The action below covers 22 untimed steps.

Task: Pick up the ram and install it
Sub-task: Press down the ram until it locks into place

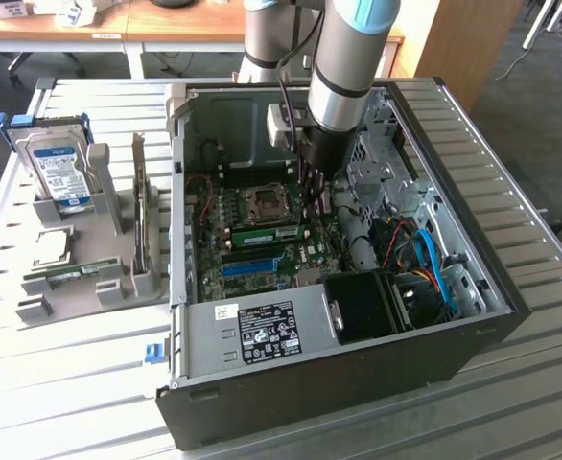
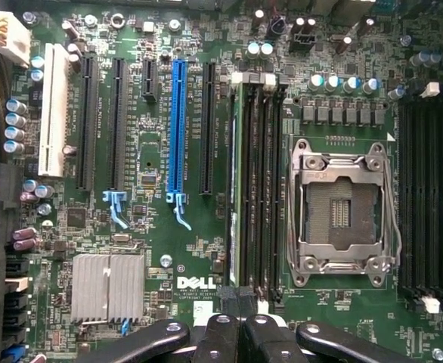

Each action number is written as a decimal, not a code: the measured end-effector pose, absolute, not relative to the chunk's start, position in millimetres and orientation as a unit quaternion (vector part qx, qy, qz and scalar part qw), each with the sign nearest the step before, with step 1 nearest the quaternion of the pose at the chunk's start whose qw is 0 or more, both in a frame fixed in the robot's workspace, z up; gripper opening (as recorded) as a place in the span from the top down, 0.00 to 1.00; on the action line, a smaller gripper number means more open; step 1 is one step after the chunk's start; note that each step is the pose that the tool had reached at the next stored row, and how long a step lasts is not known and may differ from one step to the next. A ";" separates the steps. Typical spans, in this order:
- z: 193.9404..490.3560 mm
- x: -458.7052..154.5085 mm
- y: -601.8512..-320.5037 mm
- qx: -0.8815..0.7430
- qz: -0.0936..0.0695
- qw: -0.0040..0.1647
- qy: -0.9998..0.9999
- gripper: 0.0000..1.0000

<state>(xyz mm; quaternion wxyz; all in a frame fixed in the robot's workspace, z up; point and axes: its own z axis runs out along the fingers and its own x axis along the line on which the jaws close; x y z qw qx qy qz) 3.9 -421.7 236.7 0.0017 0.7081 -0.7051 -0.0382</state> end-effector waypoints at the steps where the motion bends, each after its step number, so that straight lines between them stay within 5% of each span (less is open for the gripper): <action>1: 236.4 3.9 -421.7 0.708 -0.038 0.002 -0.705 0.89; 22: 228.2 3.9 -421.7 0.708 -0.038 0.002 -0.705 0.89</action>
